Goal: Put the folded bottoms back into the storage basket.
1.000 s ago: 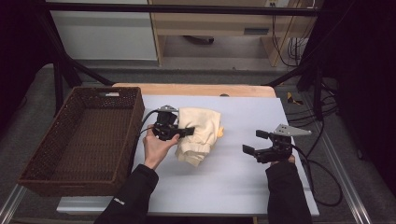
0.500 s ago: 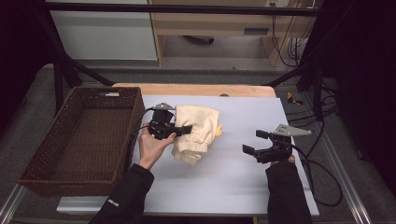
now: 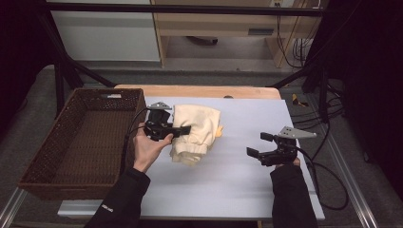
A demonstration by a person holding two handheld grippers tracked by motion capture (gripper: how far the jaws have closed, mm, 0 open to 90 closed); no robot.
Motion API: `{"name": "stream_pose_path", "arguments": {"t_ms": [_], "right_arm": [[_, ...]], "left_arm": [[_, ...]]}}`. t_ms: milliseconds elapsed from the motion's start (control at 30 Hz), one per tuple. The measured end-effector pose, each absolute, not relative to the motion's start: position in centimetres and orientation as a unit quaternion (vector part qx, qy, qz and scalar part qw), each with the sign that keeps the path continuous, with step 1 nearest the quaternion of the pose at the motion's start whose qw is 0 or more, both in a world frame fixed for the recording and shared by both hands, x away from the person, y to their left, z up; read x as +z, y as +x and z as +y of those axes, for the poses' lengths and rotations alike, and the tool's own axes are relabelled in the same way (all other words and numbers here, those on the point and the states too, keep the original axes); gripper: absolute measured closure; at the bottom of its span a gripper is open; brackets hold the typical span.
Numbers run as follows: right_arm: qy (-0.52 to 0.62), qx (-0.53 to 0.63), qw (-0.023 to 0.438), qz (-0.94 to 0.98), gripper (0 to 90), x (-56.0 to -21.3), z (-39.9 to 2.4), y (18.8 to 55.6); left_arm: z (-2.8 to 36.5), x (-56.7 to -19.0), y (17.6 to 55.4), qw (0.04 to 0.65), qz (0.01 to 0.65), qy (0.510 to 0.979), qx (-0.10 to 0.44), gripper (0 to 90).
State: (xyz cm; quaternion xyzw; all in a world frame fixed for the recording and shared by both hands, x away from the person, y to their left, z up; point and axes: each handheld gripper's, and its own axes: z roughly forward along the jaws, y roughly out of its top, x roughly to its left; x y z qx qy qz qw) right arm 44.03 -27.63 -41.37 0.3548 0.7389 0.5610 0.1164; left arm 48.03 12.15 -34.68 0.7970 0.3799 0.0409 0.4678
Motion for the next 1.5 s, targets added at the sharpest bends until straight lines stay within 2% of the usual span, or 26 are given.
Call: {"name": "stream_pose_path", "arguments": {"t_ms": [1500], "right_arm": [[0.355, 0.560, 0.117, 0.739, 3.3, -41.4, -27.7, 44.0]], "left_arm": [[16.1, -31.2, 46.8, 0.471, 0.383, 0.793, 0.055, 73.2]]}}
